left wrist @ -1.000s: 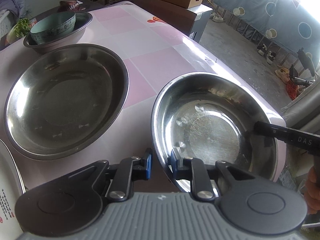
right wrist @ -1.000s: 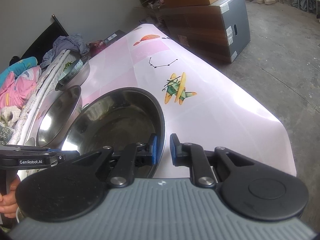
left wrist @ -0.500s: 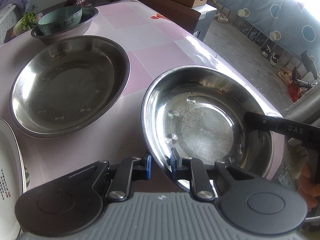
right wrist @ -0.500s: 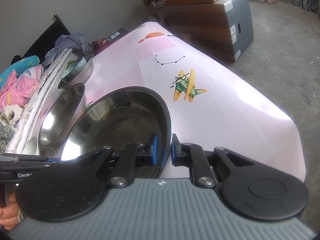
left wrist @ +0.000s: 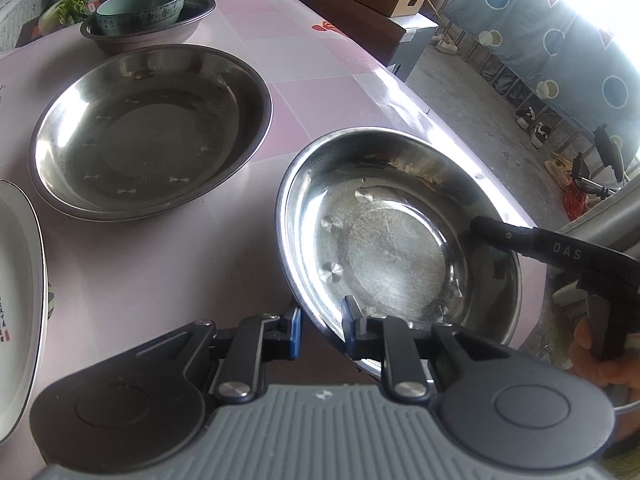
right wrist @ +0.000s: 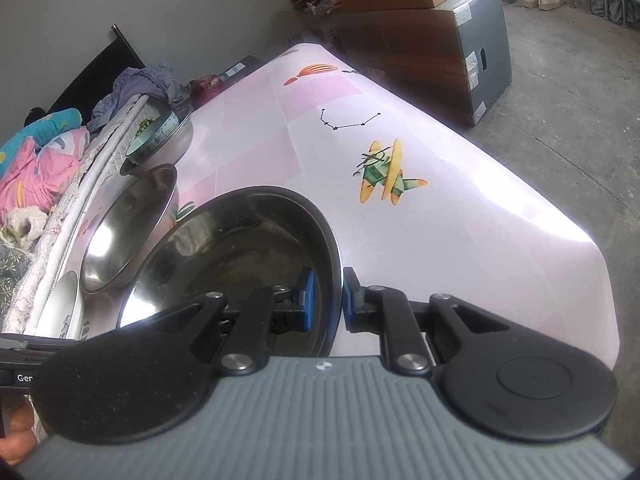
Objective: Organize plates and bowls
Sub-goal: 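Lift the large steel basin off the table with both tools, then carry the held steel basin with both tools toward the other steel basin, then lower the held basin into the other steel basin with both tools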
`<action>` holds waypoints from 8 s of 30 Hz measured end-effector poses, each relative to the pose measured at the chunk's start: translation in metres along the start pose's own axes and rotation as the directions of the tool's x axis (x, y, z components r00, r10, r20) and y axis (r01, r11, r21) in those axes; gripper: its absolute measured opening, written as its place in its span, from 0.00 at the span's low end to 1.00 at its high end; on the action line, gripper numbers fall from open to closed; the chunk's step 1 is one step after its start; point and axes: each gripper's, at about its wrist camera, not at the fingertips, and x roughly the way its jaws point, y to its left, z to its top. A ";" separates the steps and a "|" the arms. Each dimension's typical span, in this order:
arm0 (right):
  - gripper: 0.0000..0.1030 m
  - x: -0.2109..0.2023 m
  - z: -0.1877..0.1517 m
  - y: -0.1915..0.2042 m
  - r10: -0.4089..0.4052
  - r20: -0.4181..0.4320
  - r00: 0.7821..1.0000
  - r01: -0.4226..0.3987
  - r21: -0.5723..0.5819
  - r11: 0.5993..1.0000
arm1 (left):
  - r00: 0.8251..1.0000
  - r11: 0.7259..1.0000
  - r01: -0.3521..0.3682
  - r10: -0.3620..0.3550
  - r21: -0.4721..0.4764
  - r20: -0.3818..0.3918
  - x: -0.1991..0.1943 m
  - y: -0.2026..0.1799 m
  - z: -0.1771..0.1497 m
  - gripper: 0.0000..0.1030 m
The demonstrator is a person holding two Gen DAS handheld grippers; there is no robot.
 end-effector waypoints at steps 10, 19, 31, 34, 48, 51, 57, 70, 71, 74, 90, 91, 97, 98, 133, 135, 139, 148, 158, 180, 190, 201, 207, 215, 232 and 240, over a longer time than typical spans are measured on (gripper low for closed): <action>0.18 -0.008 -0.010 -0.007 -0.005 -0.015 1.000 0.005 0.039 0.999 | 1.000 0.999 -0.022 0.022 -0.049 0.010 0.010 0.014 0.019 0.29; 0.18 -0.007 -0.013 0.003 -0.001 -0.018 1.000 0.001 -0.007 1.000 | 1.000 1.000 -0.006 0.006 -0.023 0.000 0.012 0.006 0.015 0.18; 0.18 -0.010 -0.012 -0.003 -0.032 -0.003 0.999 0.032 -0.025 0.999 | 1.000 1.000 0.006 -0.006 -0.012 -0.023 0.015 0.008 0.014 0.20; 0.17 -0.010 -0.014 -0.004 -0.032 0.001 0.999 0.032 -0.016 0.999 | 1.000 1.000 -0.001 0.001 0.003 -0.019 0.017 0.006 0.015 0.20; 0.18 -0.008 -0.016 0.002 -0.036 0.011 0.999 0.036 -0.032 0.999 | 1.000 1.000 -0.021 0.022 0.016 -0.017 0.017 0.001 0.015 0.19; 0.18 -0.008 -0.016 0.003 -0.038 0.011 0.999 0.038 -0.035 0.999 | 1.000 0.999 -0.026 0.027 0.021 -0.013 0.016 0.000 0.015 0.19; 0.18 -0.008 -0.016 0.008 -0.061 0.017 0.998 0.062 -0.073 0.995 | 0.999 0.999 -0.039 0.039 0.032 -0.006 0.016 -0.003 0.013 0.19; 0.18 -0.007 -0.016 0.008 -0.062 0.024 0.998 0.064 -0.080 0.995 | 0.999 0.997 -0.049 0.049 0.060 0.003 0.017 -0.007 0.013 0.21; 0.18 -0.007 -0.017 0.008 -0.063 0.025 0.998 0.065 -0.084 0.994 | 0.999 0.997 -0.049 0.049 0.062 0.004 0.018 -0.007 0.014 0.22; 0.18 -0.006 -0.017 0.008 -0.066 0.026 0.997 0.068 -0.092 0.993 | 0.998 0.996 -0.057 0.056 0.075 0.007 0.019 -0.008 0.015 0.23; 0.18 -0.005 -0.015 0.009 -0.071 0.034 0.997 0.074 -0.098 0.993 | 0.995 0.989 -0.095 0.092 0.112 0.025 0.021 -0.016 0.020 0.28; 0.18 -0.005 -0.016 0.010 -0.072 0.035 0.997 0.075 -0.099 0.992 | 0.995 0.989 -0.094 0.092 0.112 0.024 0.020 -0.016 0.020 0.28; 0.18 -0.006 -0.017 0.011 -0.079 0.041 0.996 0.083 -0.109 0.991 | 0.997 0.991 -0.082 0.080 0.104 0.022 0.019 -0.015 0.018 0.28; 0.18 -0.007 -0.017 0.011 -0.080 0.042 0.996 0.084 -0.109 0.990 | 0.997 0.991 -0.081 0.079 0.105 0.021 0.019 -0.015 0.019 0.28; 0.19 -0.018 -0.014 0.011 -0.082 0.075 0.994 0.090 -0.111 0.990 | 0.996 0.990 -0.072 0.065 0.124 0.056 0.004 -0.023 0.020 0.28; 0.19 -0.020 -0.013 0.011 -0.081 0.077 0.994 0.089 -0.109 0.990 | 0.996 0.990 -0.072 0.065 0.125 0.059 0.004 -0.023 0.020 0.28; 0.19 -0.022 -0.012 0.011 -0.080 0.082 0.993 0.089 -0.109 0.990 | 0.996 0.989 -0.072 0.064 0.129 0.064 0.001 -0.024 0.020 0.28; 0.19 -0.024 -0.011 0.012 -0.077 0.089 0.993 0.086 -0.109 0.990 | 0.995 0.989 -0.068 0.059 0.130 0.075 -0.004 -0.026 0.019 0.28; 0.19 -0.028 -0.009 0.015 -0.069 0.094 0.993 0.080 -0.116 0.990 | 0.995 0.990 -0.058 0.047 0.131 0.086 -0.009 -0.027 0.017 0.28; 0.19 -0.029 -0.010 0.017 -0.071 0.097 0.993 0.083 -0.119 0.989 | 0.994 0.991 -0.050 0.038 0.124 0.098 -0.015 -0.024 0.015 0.28; 0.19 -0.032 -0.009 0.019 -0.068 0.100 0.993 0.080 -0.124 0.989 | 0.993 0.991 -0.050 0.037 0.121 0.108 -0.020 -0.024 0.014 0.28; 0.19 -0.035 -0.004 0.029 -0.059 0.108 0.992 0.074 -0.139 0.987 | 0.991 0.993 -0.047 0.033 0.108 0.130 -0.032 -0.019 0.011 0.28; 0.19 -0.035 0.001 0.041 -0.054 0.119 0.991 0.072 -0.154 0.985 | 0.989 0.994 -0.047 0.032 0.101 0.147 -0.041 -0.015 0.010 0.28; 0.20 -0.032 0.008 0.063 -0.044 0.132 0.990 0.067 -0.180 0.981 | 0.985 0.996 -0.047 0.032 0.081 0.172 -0.055 0.000 0.017 0.29; 0.20 -0.013 0.023 0.115 -0.002 0.130 0.992 0.032 -0.233 0.972 | 0.976 0.998 -0.062 0.056 0.022 0.210 -0.076 0.043 0.027 0.30; 0.20 -0.001 0.030 0.133 0.020 0.120 0.993 0.011 -0.252 0.968 | 0.973 0.997 -0.071 0.071 -0.005 0.221 -0.082 0.062 0.031 0.30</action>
